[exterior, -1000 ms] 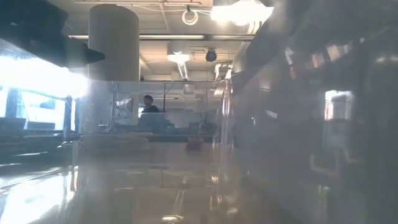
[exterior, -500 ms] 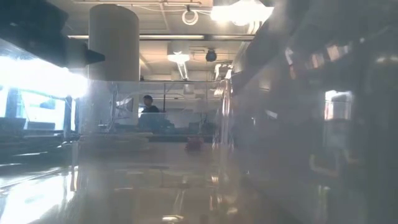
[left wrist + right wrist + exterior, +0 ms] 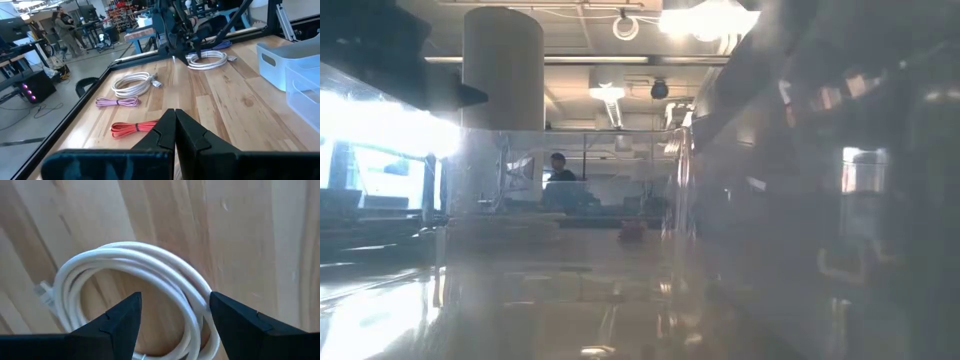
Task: Pick & Place USB Port
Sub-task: Put the bottom right pink HDMI cable into the transparent bin
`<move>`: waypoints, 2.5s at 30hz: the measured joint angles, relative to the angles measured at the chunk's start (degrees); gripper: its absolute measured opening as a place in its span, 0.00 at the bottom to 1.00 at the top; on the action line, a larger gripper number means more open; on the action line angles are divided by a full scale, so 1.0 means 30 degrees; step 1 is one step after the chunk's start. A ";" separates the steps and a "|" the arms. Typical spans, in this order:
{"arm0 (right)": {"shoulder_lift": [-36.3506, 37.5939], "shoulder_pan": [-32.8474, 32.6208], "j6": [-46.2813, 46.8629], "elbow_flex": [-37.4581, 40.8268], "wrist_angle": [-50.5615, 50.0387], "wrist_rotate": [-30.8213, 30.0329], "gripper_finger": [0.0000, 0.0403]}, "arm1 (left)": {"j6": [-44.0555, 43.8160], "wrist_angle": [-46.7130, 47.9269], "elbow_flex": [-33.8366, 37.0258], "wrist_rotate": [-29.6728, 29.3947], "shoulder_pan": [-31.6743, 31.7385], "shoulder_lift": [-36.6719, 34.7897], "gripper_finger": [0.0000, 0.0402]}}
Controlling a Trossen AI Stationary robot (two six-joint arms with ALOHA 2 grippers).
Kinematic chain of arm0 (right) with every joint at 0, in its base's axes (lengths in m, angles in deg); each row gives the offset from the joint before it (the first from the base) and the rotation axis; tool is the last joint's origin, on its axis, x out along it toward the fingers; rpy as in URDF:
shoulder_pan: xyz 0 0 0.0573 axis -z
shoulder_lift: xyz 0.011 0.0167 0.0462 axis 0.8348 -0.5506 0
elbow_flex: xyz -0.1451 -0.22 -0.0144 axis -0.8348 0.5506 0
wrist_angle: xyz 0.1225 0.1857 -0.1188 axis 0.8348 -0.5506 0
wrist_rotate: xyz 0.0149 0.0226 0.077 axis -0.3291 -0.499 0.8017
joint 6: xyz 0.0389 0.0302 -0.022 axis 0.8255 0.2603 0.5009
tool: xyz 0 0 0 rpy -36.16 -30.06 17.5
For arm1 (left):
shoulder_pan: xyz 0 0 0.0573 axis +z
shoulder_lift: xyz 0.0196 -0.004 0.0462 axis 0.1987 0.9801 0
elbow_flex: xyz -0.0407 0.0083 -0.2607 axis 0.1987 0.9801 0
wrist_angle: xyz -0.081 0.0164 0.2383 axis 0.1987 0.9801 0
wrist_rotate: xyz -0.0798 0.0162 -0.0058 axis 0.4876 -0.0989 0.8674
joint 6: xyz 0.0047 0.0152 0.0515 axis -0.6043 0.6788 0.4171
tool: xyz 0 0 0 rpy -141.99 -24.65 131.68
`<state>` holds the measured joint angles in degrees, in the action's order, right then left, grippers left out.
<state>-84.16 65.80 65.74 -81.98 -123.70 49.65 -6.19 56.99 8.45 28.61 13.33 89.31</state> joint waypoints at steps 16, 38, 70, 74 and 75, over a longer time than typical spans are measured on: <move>-0.2578 0.0336 0.0663 -0.0177 0.0642 -0.1645 0.19 | 0.0073 0.0478 0.0000 0.0203 0.0000 0.0007 0.00; -0.0412 -0.3402 0.4272 -0.7160 -0.2921 -0.6733 0.07 | -0.3442 -0.7715 -0.0007 0.2640 0.0000 0.0000 0.00; 0.0220 -0.5897 -0.2412 -1.7674 0.0438 -1.2571 0.07 | -0.0533 -0.0992 -1.5256 0.4134 -0.0007 0.9881 0.52; 0.0220 -0.5837 -0.3707 -1.8839 0.1468 -1.2573 0.07 | -0.0315 0.2278 -1.9594 0.4086 0.0000 1.3060 0.52; 0.0221 -0.5843 -0.4109 -1.9098 0.1765 -1.2580 0.07 | -0.0428 0.2937 -2.0477 0.4085 0.0000 1.3782 0.52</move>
<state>-83.50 48.27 53.41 -139.27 -118.40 11.91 -7.47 65.80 -52.98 40.87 13.33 130.65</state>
